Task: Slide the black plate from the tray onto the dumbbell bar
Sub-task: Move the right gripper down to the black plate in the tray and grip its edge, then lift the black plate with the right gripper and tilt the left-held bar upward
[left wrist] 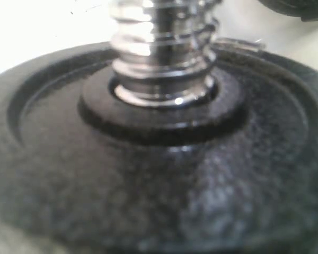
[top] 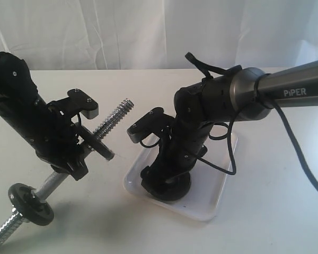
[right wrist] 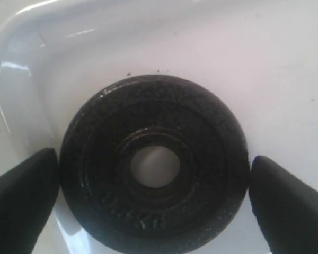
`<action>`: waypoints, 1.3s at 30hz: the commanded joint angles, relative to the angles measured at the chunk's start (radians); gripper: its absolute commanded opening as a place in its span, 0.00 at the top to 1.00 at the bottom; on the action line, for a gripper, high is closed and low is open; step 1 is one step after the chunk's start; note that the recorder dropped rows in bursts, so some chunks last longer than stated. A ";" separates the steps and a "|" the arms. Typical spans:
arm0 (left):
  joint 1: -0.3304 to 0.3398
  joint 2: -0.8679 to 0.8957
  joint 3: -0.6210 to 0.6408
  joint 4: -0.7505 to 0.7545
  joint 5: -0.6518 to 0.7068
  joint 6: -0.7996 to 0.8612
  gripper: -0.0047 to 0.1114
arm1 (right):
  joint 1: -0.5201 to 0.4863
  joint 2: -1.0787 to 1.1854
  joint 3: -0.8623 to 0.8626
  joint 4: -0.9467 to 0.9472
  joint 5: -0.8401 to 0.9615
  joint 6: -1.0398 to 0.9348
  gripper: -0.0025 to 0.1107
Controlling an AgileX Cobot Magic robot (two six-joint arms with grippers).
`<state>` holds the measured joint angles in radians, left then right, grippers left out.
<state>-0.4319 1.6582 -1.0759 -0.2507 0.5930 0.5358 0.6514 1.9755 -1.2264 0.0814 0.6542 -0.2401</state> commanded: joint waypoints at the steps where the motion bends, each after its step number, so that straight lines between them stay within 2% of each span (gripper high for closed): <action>1: 0.000 -0.054 -0.020 -0.063 -0.013 -0.001 0.96 | 0.006 0.041 0.013 0.013 0.001 0.008 0.20; 5: 0.000 -0.054 -0.020 -0.066 -0.013 -0.001 0.96 | 0.006 0.041 0.013 0.013 -0.034 0.008 0.20; 16: 0.000 -0.054 -0.020 -0.070 -0.013 -0.001 0.96 | 0.006 0.041 0.013 0.014 0.015 0.008 0.20; 19: 0.000 -0.054 -0.020 -0.070 -0.013 -0.001 0.96 | 0.006 0.041 0.013 0.014 0.029 0.008 0.13; 21: 0.000 -0.054 -0.020 -0.073 -0.013 -0.001 0.96 | 0.006 0.041 0.013 0.014 0.038 0.008 0.05; 39: 0.000 -0.054 -0.020 -0.077 -0.013 -0.001 0.96 | 0.006 0.041 0.013 0.020 0.039 0.028 0.05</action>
<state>-0.4319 1.6582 -1.0759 -0.2562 0.5930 0.5358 0.6514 1.9962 -1.2264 0.0916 0.6413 -0.2161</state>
